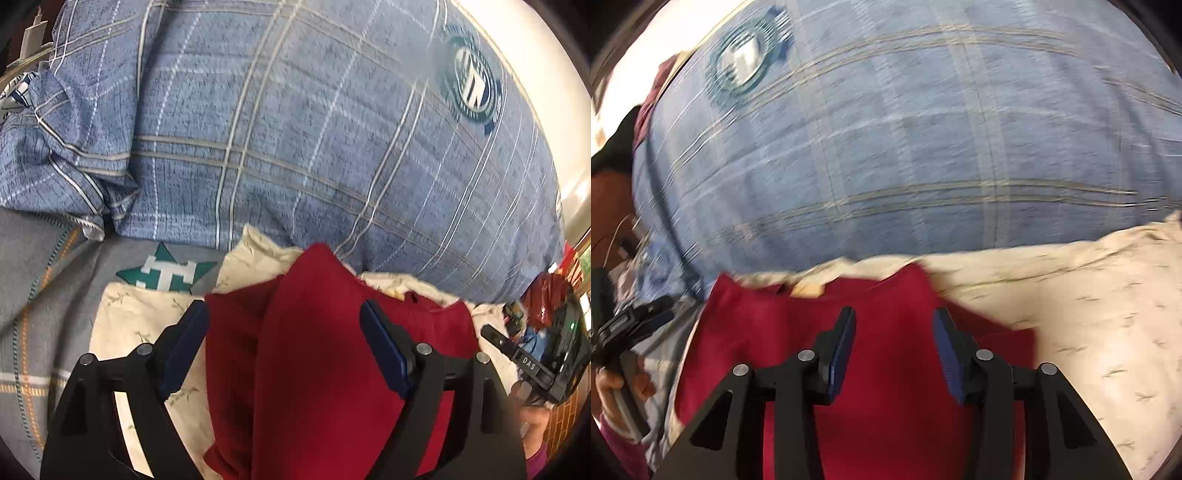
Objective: Fold small clothes
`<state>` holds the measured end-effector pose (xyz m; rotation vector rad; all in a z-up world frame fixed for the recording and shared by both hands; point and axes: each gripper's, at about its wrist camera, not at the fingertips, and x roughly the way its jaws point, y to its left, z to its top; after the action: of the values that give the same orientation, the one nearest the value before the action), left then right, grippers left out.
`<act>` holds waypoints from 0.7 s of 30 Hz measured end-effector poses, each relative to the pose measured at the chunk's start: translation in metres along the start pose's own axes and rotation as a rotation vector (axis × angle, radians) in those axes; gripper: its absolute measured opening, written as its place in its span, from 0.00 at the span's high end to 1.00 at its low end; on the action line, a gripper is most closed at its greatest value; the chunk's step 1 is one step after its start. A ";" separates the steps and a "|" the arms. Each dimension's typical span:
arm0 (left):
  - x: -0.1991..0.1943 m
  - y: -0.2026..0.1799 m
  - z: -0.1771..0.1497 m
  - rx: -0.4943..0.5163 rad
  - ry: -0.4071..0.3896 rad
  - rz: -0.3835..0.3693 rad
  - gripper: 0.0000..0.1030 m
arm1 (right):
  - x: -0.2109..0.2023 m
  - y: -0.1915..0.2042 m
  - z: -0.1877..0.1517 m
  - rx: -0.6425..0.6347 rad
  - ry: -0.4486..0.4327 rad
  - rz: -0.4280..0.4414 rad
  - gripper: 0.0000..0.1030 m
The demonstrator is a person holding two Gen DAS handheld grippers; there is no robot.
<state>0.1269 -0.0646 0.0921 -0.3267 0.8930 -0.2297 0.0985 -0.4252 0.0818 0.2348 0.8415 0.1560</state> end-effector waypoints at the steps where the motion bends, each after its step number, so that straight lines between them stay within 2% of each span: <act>1: 0.006 -0.002 -0.005 0.015 0.018 0.034 0.19 | 0.007 0.005 0.000 -0.007 0.015 0.003 0.59; 3: 0.020 -0.005 -0.013 0.030 0.048 0.108 0.19 | 0.032 0.016 0.000 -0.038 0.052 -0.062 0.61; 4: 0.027 -0.006 -0.017 0.032 0.065 0.136 0.19 | 0.045 0.017 0.002 -0.049 0.062 -0.132 0.61; 7: 0.035 0.002 -0.035 0.033 0.125 0.156 0.19 | 0.069 0.006 0.007 -0.038 0.052 -0.267 0.61; 9: 0.029 0.009 -0.040 0.032 0.130 0.136 0.19 | 0.066 -0.003 0.008 0.020 0.054 -0.223 0.62; 13: 0.000 0.020 -0.045 0.052 0.088 0.101 0.19 | 0.022 -0.001 -0.004 0.001 -0.008 -0.187 0.58; 17: -0.030 0.027 -0.055 0.066 0.036 0.073 0.19 | -0.027 -0.009 -0.030 -0.023 -0.038 -0.125 0.47; 21: -0.041 0.024 -0.071 0.068 0.054 0.015 0.19 | -0.056 -0.019 -0.059 -0.027 -0.022 -0.091 0.46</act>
<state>0.0475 -0.0420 0.0714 -0.2513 0.9388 -0.2555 0.0184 -0.4476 0.0791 0.1721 0.8259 0.0791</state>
